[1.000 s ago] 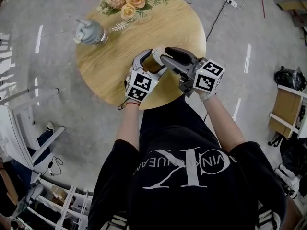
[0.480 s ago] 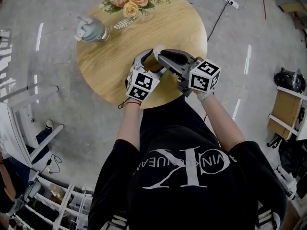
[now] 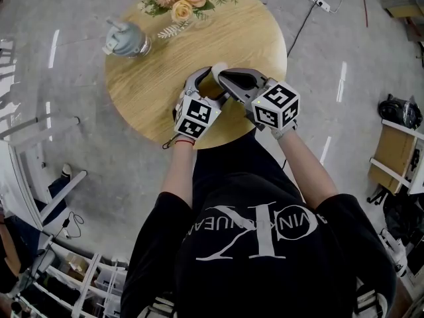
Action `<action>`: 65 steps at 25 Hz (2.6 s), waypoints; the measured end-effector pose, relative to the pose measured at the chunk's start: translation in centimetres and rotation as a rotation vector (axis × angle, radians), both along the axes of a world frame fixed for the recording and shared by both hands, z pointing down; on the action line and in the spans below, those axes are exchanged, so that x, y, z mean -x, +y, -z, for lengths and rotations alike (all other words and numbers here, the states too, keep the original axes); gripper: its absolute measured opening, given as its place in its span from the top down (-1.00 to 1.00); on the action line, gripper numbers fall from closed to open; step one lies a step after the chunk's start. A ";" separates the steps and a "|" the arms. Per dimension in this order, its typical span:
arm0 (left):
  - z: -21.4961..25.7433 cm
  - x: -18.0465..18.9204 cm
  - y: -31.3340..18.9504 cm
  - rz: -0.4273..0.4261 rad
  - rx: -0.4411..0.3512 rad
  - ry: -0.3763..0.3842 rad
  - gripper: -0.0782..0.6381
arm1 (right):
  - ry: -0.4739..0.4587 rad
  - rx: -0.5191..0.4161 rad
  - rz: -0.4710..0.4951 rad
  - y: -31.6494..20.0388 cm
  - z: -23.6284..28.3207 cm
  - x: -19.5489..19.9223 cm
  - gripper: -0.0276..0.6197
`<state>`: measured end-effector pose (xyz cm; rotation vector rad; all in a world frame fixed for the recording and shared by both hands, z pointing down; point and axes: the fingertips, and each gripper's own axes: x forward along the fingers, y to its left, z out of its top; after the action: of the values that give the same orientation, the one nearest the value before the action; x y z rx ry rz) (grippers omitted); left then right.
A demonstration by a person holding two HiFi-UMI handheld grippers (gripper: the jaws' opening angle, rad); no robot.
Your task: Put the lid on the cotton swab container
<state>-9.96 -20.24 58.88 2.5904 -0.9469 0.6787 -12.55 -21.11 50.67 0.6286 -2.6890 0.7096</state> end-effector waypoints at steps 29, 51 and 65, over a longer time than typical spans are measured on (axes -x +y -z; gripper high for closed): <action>0.0 0.3 0.2 0.023 -0.005 -0.015 -0.17 | 0.149 -0.045 0.051 0.2 -0.6 0.5 0.87; 7.2 6.5 0.9 0.222 -0.157 0.113 0.71 | -0.003 -0.134 -0.051 -1.2 3.2 -1.6 0.87; 11.7 10.9 -0.5 0.417 -0.237 0.136 0.75 | -0.033 -0.232 -0.105 -3.3 6.6 -3.1 0.87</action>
<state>-20.86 -20.75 47.17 2.4656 -1.5368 0.2902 -9.41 -24.43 44.05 0.8260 -2.8098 0.4383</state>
